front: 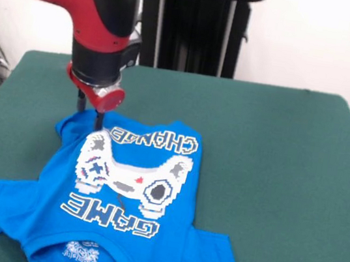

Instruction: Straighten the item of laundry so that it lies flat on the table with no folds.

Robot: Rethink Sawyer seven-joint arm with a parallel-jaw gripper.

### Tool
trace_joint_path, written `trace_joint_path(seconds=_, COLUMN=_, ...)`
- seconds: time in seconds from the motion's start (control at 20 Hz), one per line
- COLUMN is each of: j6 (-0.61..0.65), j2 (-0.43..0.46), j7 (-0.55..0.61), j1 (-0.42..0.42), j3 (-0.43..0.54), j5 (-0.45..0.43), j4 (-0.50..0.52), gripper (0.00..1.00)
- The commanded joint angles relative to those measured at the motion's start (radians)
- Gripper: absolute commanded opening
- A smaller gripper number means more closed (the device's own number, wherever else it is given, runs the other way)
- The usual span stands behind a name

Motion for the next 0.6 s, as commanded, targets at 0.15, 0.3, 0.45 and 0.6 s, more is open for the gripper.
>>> trace_joint_path(seconds=0.15, j6=0.015, j2=-0.068, j7=-0.093, j1=0.062, j3=0.05, j5=-0.019, j4=-0.008, gripper=1.0)
trace_joint_path(seconds=0.3, j6=0.024, j2=-0.055, j7=-0.094, j1=0.066, j3=0.045, j5=-0.028, j4=-0.032, gripper=1.0)
trace_joint_path(seconds=0.45, j6=0.003, j2=-0.031, j7=-0.093, j1=0.059, j3=0.047, j5=-0.035, j4=-0.055, gripper=1.0)
trace_joint_path(seconds=0.6, j6=-0.015, j2=0.01, j7=-0.093, j1=0.048, j3=0.053, j5=-0.037, j4=-0.076, gripper=1.0)
